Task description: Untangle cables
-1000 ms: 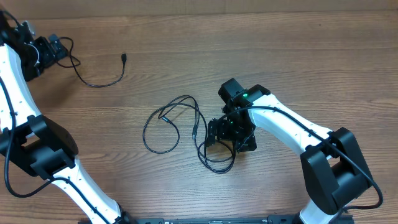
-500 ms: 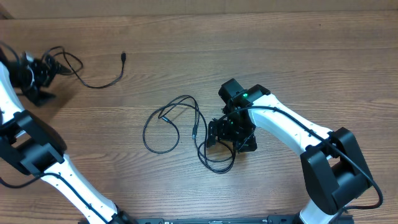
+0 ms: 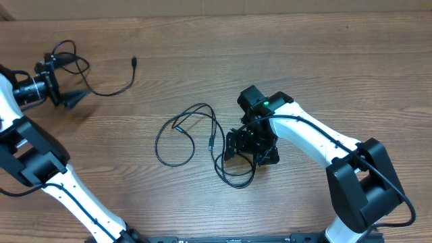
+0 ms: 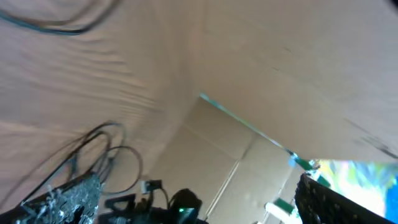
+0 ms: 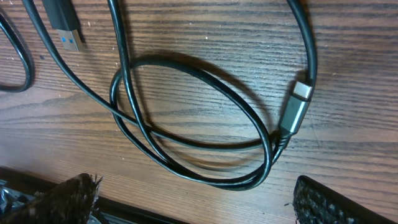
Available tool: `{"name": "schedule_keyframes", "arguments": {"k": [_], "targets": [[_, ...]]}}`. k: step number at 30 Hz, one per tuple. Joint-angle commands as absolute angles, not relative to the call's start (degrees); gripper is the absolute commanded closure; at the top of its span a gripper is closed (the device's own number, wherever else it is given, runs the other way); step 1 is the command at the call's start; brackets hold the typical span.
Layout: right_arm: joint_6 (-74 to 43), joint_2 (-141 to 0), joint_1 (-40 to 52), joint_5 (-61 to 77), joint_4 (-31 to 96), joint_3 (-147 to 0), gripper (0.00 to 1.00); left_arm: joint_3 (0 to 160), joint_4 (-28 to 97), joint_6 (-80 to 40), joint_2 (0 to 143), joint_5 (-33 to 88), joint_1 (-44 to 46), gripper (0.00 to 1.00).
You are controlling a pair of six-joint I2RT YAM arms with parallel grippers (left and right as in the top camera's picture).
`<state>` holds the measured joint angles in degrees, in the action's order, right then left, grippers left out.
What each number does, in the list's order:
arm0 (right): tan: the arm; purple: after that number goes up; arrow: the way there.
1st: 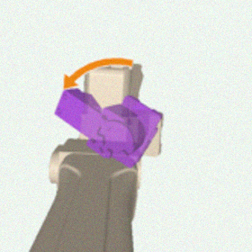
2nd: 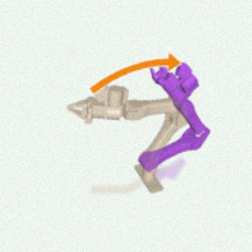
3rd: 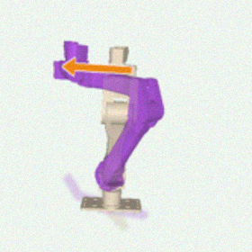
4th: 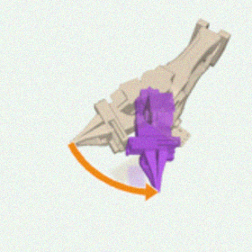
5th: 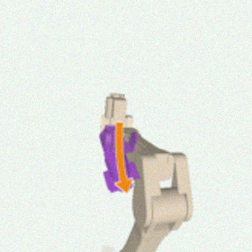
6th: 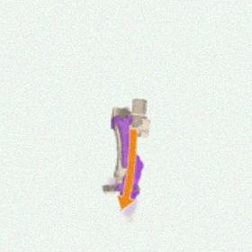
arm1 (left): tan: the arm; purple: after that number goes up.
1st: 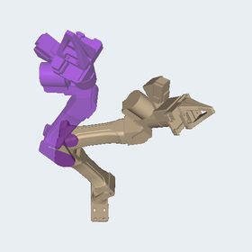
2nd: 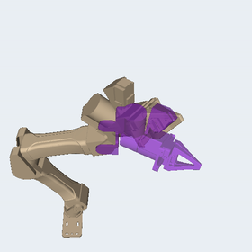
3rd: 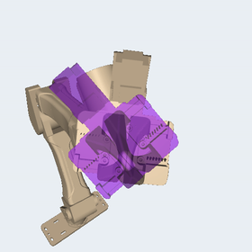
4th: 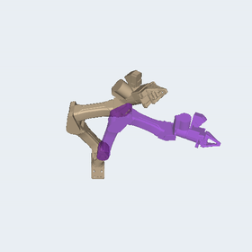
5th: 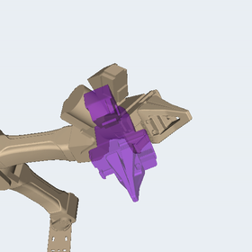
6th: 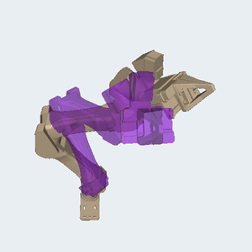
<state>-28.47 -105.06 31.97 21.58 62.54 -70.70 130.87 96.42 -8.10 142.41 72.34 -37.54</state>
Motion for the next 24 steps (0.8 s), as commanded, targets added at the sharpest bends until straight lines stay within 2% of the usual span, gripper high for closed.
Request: {"name": "schedule_keyframes", "arguments": {"k": [1,4,9,14,16,20,24], "targets": [[-28.0,-104.0,32.3,21.1,62.3,-70.5,0.0,131.5,93.6,-7.4,139.5,76.1,-35.4,0.0],[-28.0,-104.0,32.3,21.1,62.5,-70.5,0.0,132.7,91.9,-10.3,139.3,68.2,-35.2,0.0],[-27.5,-104.0,32.5,21.1,61.8,-70.5,0.0,140.6,91.0,-10.4,137.7,51.1,-35.2,0.1],[-27.6,-104.0,32.5,21.1,60.9,-70.5,0.0,153.8,90.4,-15.9,135.2,31.3,-34.8,0.04],[-27.6,-104.0,32.5,21.1,60.7,-70.5,0.0,157.9,89.5,-15.9,134.4,28.0,-34.5,0.01],[-27.6,-104.0,32.5,21.1,59.7,-70.5,0.0,162.5,87.7,-14.7,134.2,26.4,-32.8,0.0],[-27.6,-104.0,32.5,21.1,59.6,-70.5,0.0,161.8,84.5,-11.3,134.8,22.5,-30.2,0.08]]}}
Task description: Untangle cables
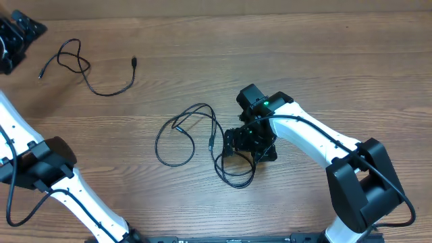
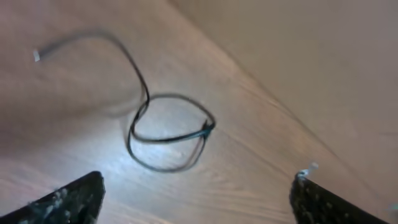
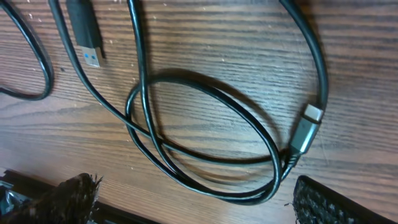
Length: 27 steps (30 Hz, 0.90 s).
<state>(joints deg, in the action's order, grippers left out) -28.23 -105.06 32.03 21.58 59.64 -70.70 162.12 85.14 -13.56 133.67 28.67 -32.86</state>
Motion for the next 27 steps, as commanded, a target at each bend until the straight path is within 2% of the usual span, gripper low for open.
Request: {"name": "schedule_keyframes", "arguments": {"k": [1,8,12,15,18,21,27], "targets": [[-27.6,-104.0,32.5,21.1,59.7,-70.5,0.0,161.2,84.2,-11.3,135.0,19.7,-29.2,0.09],[-27.6,-104.0,32.5,21.1,59.9,-70.5,0.0,157.4,80.1,-1.8,137.5,16.0,-23.8,0.1],[-27.6,-104.0,32.5,21.1,60.1,-70.5,0.0,157.2,77.5,-1.8,139.0,7.0,-22.4,0.14],[-27.6,-104.0,32.5,21.1,60.3,-70.5,0.0,157.2,76.0,-1.9,139.4,5.6,-22.2,0.16],[-27.6,-104.0,32.5,21.1,59.7,-70.5,0.0,156.9,75.1,-1.6,139.5,5.5,-22.3,0.25],[-27.6,-104.0,32.5,21.1,58.5,-70.5,0.0,155.9,75.1,-0.5,139.5,5.4,-22.6,0.44],[-27.5,-104.0,32.5,21.1,58.6,-70.5,0.0,150.4,73.5,3.2,139.5,8.4,-22.6,0.48]]}}
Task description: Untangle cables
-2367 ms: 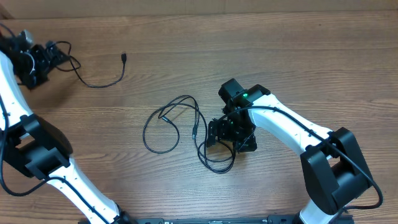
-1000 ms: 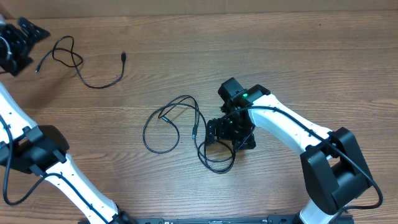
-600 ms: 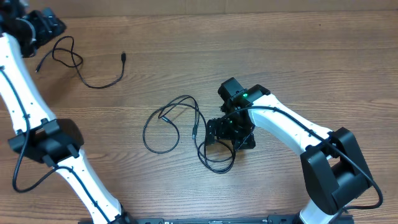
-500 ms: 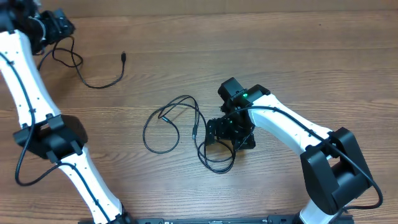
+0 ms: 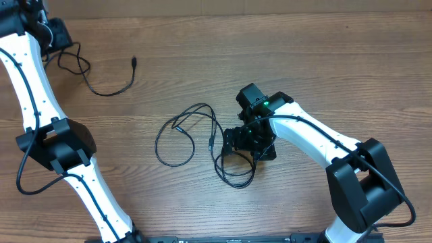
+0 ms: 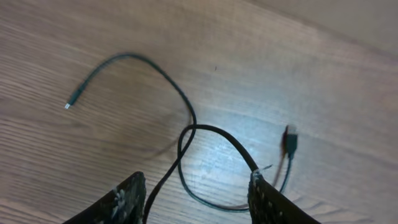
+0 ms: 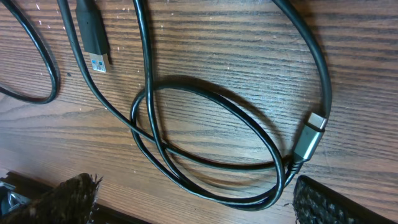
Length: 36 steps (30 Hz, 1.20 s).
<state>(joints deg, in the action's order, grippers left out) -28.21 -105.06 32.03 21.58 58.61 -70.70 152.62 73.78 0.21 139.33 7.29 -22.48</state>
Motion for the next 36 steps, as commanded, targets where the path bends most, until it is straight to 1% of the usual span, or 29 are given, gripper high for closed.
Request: {"name": "schedule_keyframes", "arguments": {"k": [1,5,7,8,11,13,14,15,17,27,31,32,33,35,36], "targets": [[-27.5,-104.0,32.5,21.1,58.6,-70.5,0.0,149.8,73.3,3.6,139.5,8.4,-22.6,0.48],[-27.5,-104.0,32.5,21.1,58.6,-70.5,0.0,149.2,72.3,3.9,139.5,9.7,-22.8,0.45],[-27.5,-104.0,32.5,21.1,58.6,-70.5,0.0,149.5,71.5,3.8,139.3,13.4,-23.3,0.36],[-27.5,-104.0,32.5,21.1,58.6,-70.5,0.0,149.7,70.9,3.9,139.1,16.4,-23.6,0.32],[-27.5,-104.0,32.5,21.1,58.6,-70.5,0.0,150.7,70.0,3.9,138.3,23.2,-24.5,0.28],[-27.5,-104.0,32.5,21.1,58.5,-70.5,0.0,151.7,69.6,5.0,137.8,26.8,-25.0,0.3],[-27.5,-104.0,32.5,21.1,58.4,-70.5,0.0,152.1,69.6,6.6,137.6,28.3,-25.1,0.32],[-27.5,-104.0,32.5,21.1,58.1,-70.5,0.0,152.2,70.0,8.6,137.3,29.5,-25.1,0.37],[-27.6,-104.0,32.5,21.1,57.8,-70.5,0.0,152.0,71.2,10.9,137.4,29.4,-25.1,0.41],[-25.8,-104.0,32.5,21.1,58.1,-70.5,0.0,146.6,73.4,20.8,137.5,30.2,-24.8,0.4],[-25.2,-104.0,32.5,21.1,58.1,-70.5,0.0,146.1,72.6,26.9,137.5,30.2,-24.6,0.41],[-25.2,-104.0,32.5,21.1,58.1,-70.5,0.0,146.0,71.9,27.6,137.5,30.7,-24.6,0.39],[-25.2,-104.0,32.5,21.1,58.2,-70.5,0.0,146.0,71.2,28.0,137.5,32.3,-24.6,0.35],[-25.2,-104.0,32.5,21.1,58.5,-70.5,0.0,146.0,69.3,28.3,137.5,37.6,-24.9,0.16],[-25.2,-104.0,32.5,21.1,58.6,-70.5,0.0,146.0,67.9,28.3,137.5,41.1,-25.2,0.12]]}}
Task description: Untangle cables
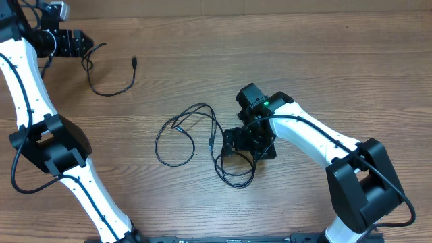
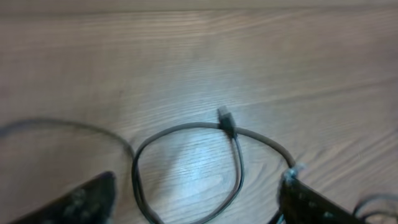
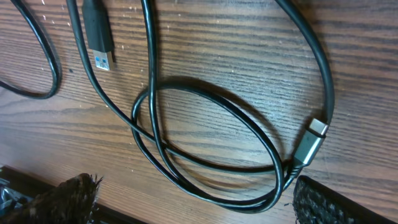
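Note:
A thin dark cable lies at the far left, its small plug pointing away. My left gripper hovers open at that cable's left end; in the left wrist view a cable loop with a plug lies between the spread fingers. Mid-table, thicker black cables lie looped over each other. My right gripper is open just above their right loop, with a USB-A plug and a silver plug in its view.
The wooden table reaches a cardboard wall along the far edge. The left arm's links stand at the left side, the right arm crosses from the front right.
My left gripper has moved a little right and nearer along the far left edge, now over the thin cable's loop. The loop's shape has changed. My right gripper has hardly shifted.
At first my left gripper was low at the left edge beside the thin cable's loop. Then it was up in the far left corner with the cable lying loose. It has since come over the loop. My right gripper stayed open over the middle loops throughout.

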Available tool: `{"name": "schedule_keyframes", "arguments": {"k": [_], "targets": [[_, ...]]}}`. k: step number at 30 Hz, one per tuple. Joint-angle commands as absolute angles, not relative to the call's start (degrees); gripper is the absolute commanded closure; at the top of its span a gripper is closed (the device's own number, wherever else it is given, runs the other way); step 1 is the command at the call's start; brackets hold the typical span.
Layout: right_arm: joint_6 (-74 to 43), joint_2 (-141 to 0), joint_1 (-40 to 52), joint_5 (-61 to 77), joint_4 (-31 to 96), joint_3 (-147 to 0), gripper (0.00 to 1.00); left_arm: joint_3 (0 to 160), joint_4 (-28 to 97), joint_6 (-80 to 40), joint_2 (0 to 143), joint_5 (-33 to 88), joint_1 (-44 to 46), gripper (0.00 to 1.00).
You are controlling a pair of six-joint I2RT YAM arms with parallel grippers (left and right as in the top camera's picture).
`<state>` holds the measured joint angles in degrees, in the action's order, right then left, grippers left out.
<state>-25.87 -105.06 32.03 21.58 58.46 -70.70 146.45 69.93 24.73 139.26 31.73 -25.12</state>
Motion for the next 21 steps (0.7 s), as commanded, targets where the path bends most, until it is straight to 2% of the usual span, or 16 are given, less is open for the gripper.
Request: {"name": "schedule_keyframes", "arguments": {"k": [1,5,11,13,16,21], "targets": [[-25.2,-104.0,32.5,21.1,58.7,-70.5,0.0,146.0,65.7,28.3,137.5,46.3,-25.4,0.13],[-25.2,-104.0,32.5,21.1,58.3,-70.5,0.0,146.0,65.2,30.1,137.5,54.2,-25.2,0.16],[-25.3,-104.0,32.5,21.1,57.7,-70.5,0.0,145.5,73.3,45.9,137.5,48.6,-22.2,0.19],[-25.3,-104.0,32.5,21.1,58.2,-70.5,0.0,145.1,72.8,46.7,137.5,43.7,-21.1,0.23],[-25.3,-104.0,32.5,21.1,59.2,-70.5,0.0,143.4,70.7,46.7,137.5,35.2,-20.1,0.23],[-25.5,-104.0,32.5,21.1,59.6,-70.5,0.0,138.9,66.7,46.7,137.5,32.5,-19.8,0.19]]}}
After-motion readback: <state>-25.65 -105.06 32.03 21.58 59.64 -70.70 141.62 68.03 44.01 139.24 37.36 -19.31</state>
